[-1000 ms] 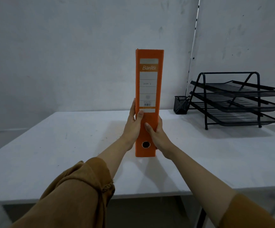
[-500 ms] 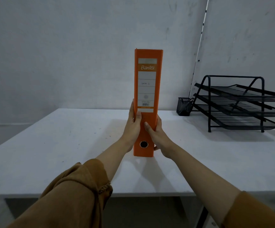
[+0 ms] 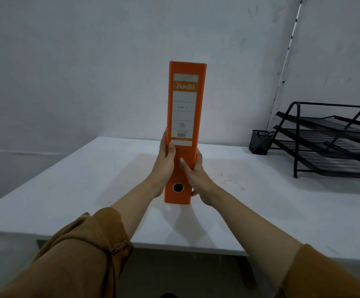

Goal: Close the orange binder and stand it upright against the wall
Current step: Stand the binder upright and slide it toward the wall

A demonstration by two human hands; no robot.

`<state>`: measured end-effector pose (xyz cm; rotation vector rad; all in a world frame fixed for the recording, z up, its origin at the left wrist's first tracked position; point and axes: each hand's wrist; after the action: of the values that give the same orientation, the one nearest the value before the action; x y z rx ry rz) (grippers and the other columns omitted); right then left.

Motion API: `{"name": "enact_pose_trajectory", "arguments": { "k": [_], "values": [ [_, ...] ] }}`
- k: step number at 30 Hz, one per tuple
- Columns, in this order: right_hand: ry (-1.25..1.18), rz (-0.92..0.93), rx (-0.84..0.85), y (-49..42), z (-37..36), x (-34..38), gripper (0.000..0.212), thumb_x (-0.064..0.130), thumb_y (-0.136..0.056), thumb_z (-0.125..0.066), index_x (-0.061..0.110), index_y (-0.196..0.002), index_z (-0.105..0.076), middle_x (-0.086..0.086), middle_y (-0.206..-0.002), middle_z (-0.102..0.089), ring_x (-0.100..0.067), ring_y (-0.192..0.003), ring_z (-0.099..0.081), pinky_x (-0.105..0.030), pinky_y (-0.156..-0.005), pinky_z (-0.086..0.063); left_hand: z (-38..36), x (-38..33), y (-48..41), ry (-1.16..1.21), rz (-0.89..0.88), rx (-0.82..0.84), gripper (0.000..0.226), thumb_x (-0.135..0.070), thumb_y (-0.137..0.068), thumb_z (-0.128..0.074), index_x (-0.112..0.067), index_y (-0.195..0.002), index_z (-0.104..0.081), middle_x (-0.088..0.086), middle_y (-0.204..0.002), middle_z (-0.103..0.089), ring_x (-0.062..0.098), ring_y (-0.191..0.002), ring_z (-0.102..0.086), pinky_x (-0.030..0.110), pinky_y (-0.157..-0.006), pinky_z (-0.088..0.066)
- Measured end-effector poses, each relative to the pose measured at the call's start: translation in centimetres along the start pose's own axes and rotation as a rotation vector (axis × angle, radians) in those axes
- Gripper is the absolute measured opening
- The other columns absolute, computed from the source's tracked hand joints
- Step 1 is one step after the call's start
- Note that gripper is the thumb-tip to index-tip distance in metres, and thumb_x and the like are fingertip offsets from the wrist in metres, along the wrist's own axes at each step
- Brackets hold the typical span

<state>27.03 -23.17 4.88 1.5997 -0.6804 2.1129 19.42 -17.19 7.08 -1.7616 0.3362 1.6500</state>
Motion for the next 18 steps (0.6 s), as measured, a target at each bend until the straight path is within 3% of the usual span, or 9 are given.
{"name": "enact_pose_trajectory", "arguments": {
  "k": [11,18],
  "values": [
    [-0.028,0.048,0.138,-1.1,-10.7,2.6,0.069,0.050,-0.092,-0.042,0.037,-0.146,-0.001,0.002,-0.153,-0.026,-0.029,-0.138,-0.035,-0.054,-0.104,-0.037,10.5,0.6,0.5,-0.054,-0.002,-0.192,0.047,-0.043,-0.098,-0.021,-0.044,-0.143,-0.009,-0.009,-0.149,-0.032,0.020,-0.134,-0.038,0.044,-0.105,-0.038],
    [-0.068,0.059,0.230,-2.5,-16.7,3.5,0.071,0.052,-0.090,-0.043,0.039,-0.145,-0.001,0.005,-0.151,-0.029,-0.027,-0.136,-0.037,-0.049,-0.100,-0.040,16.4,1.1,0.7,-0.132,-0.029,-0.277,0.050,-0.040,-0.098,-0.023,-0.040,-0.145,-0.008,-0.008,-0.152,-0.028,0.021,-0.137,-0.035,0.044,-0.107,-0.035]
  ]
}}
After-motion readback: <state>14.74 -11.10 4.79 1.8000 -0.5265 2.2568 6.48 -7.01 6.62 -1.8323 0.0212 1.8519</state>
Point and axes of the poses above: each hand's wrist, its own y-axis away from the middle knuckle, its own z-axis out of the back of the hand, x = y × z
